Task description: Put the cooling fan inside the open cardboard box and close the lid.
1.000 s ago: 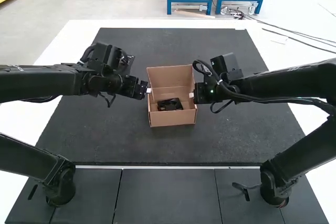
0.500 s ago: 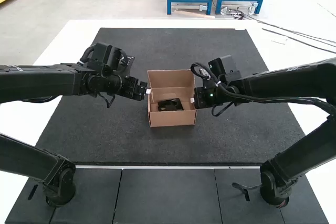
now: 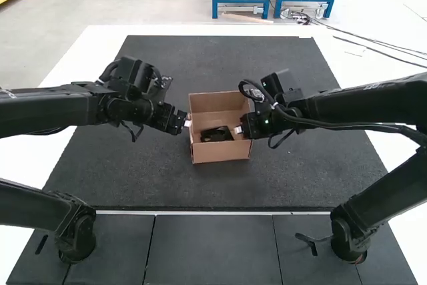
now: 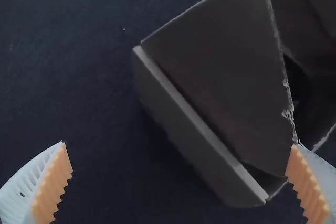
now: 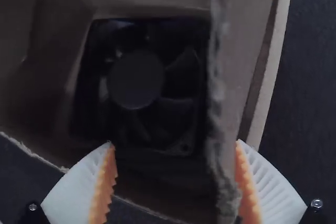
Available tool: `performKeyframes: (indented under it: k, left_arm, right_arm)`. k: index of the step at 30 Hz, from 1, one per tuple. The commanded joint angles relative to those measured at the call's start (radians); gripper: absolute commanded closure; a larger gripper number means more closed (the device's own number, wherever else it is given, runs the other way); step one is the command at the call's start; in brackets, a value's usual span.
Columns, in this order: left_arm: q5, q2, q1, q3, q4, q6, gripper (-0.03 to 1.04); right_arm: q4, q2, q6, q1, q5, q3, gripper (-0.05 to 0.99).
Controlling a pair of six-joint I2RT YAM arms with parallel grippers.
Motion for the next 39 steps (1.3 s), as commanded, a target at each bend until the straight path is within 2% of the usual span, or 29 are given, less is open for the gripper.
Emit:
performKeyframes:
  k: [1, 6, 15, 20, 26, 28, 32, 39]
  left_arm:
    - [0.011, -0.02, -0.005, -0.001, 0.001, 0.017, 0.05]
    - [0.011, -0.02, -0.005, 0.002, 0.0, 0.017, 0.05]
    - [0.011, -0.026, -0.002, 0.005, -0.007, 0.023, 0.05]
    - [0.009, -0.047, 0.001, 0.01, -0.02, 0.018, 0.05]
    - [-0.043, -0.066, 0.027, 0.005, -0.031, 0.015, 0.05]
    - [-0.058, -0.073, 0.038, 0.005, -0.037, 0.015, 0.05]
    - [-0.086, -0.089, 0.045, 0.01, -0.042, 0.017, 0.05]
    - [-0.138, -0.09, 0.056, 0.02, -0.016, 0.017, 0.05]
  right_arm:
    - [-0.02, 0.014, -0.005, -0.002, 0.03, 0.029, 0.38]
    - [-0.039, 0.013, -0.007, -0.004, 0.033, 0.056, 0.35]
    - [-0.04, 0.013, -0.045, -0.004, 0.093, 0.057, 0.35]
    - [-0.042, -0.004, -0.064, -0.006, 0.094, 0.059, 0.31]
    - [-0.039, -0.048, -0.07, -0.009, 0.104, 0.057, 0.23]
    - [-0.039, -0.068, -0.099, -0.007, 0.124, 0.057, 0.18]
    - [-0.045, -0.11, -0.14, -0.007, 0.127, 0.06, 0.08]
    - [-0.05, -0.185, -0.173, -0.013, 0.128, 0.063, 0.05]
